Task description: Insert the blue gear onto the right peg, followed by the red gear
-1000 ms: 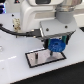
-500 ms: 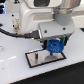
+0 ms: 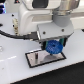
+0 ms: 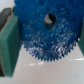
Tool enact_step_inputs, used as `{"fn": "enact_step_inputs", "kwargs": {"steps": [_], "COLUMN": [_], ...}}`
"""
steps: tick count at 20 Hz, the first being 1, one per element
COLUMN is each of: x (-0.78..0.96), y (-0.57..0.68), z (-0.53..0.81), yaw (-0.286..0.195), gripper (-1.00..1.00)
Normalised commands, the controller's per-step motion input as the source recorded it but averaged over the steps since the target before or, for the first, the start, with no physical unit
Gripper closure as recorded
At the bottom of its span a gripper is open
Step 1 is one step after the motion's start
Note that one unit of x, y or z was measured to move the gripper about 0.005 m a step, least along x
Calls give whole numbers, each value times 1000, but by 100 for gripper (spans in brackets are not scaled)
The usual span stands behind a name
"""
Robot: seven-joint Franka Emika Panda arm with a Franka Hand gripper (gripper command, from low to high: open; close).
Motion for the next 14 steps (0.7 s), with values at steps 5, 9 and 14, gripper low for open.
{"fn": "enact_step_inputs", "kwargs": {"steps": [5, 9, 14], "x": [194, 53, 142], "y": [-58, -49, -91], "z": [329, 117, -41], "yaw": [0, 0, 0], "gripper": [100, 100, 100]}}
